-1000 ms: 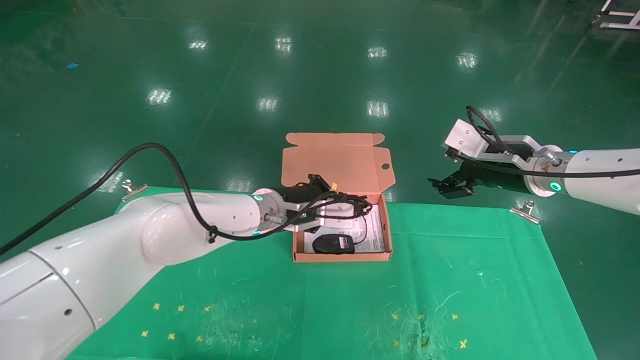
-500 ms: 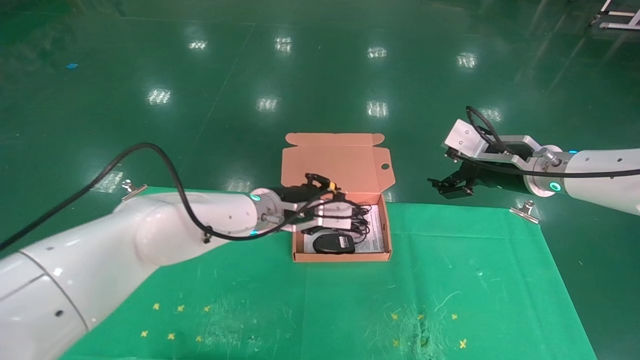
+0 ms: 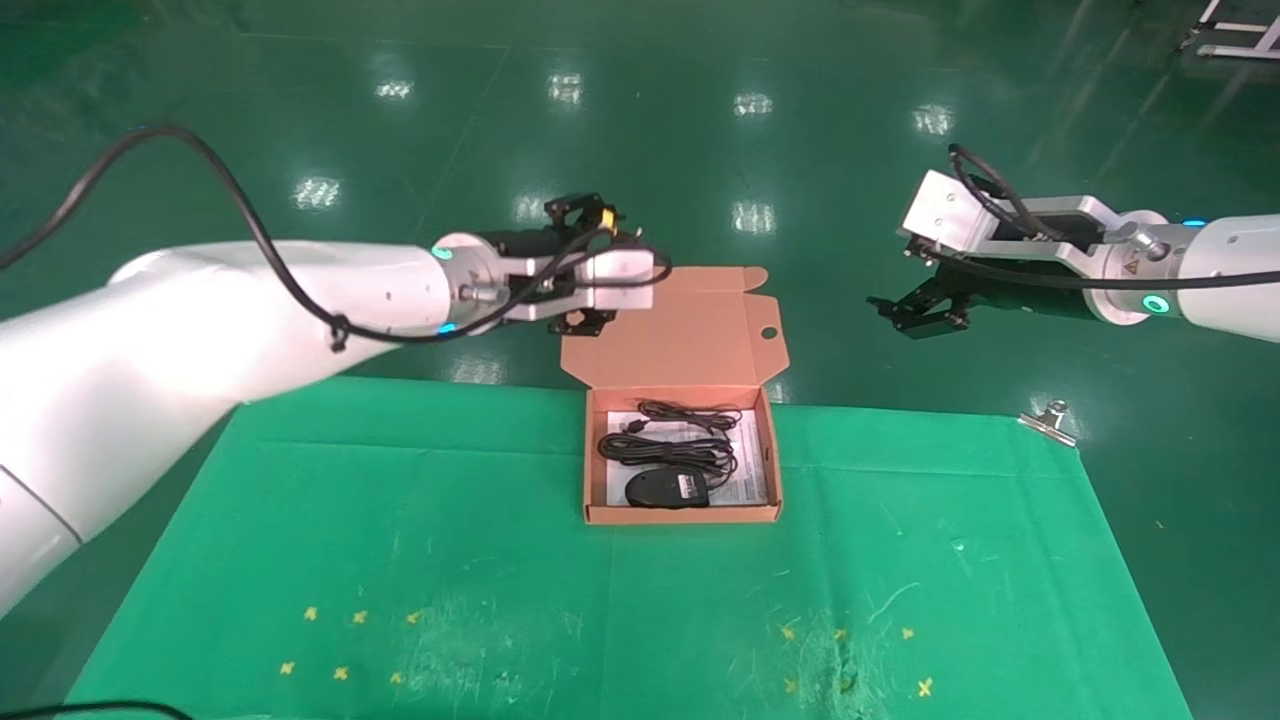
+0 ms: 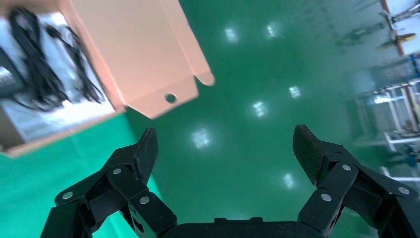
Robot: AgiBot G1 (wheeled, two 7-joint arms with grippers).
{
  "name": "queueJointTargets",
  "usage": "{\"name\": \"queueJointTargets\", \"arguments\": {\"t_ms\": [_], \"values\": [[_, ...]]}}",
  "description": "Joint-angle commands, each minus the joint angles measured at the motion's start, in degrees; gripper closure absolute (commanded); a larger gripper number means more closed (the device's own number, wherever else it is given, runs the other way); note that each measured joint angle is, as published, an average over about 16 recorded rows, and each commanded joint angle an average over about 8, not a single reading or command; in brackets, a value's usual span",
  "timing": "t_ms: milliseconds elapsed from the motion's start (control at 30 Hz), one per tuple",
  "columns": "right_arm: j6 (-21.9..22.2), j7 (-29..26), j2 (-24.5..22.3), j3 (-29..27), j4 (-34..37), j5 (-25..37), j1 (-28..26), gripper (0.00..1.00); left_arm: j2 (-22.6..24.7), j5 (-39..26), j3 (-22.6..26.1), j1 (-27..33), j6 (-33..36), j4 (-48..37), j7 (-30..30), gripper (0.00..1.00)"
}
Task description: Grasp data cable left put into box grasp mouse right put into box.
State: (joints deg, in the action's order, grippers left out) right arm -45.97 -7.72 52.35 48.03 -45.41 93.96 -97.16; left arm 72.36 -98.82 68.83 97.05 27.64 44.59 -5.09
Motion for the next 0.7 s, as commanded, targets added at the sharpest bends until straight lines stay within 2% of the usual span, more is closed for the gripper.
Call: {"name": "queueJointTargets", "arguments": {"t_ms": [33,700], "values": [[-0.74,-0.01,-0.31,-0.31,-0.55,-0.5,0.19,0.0,-0.53,0.8,-0.82,-0.16,1.0,0.38,-0.21,0.0],[-14.51,-1.08,-6.33,-11.51,-10.31,-18.74,12.7,0.0,-13.77,20.99,-19.52,-12.87,21.52,10.67,-2.17,0.0]]}}
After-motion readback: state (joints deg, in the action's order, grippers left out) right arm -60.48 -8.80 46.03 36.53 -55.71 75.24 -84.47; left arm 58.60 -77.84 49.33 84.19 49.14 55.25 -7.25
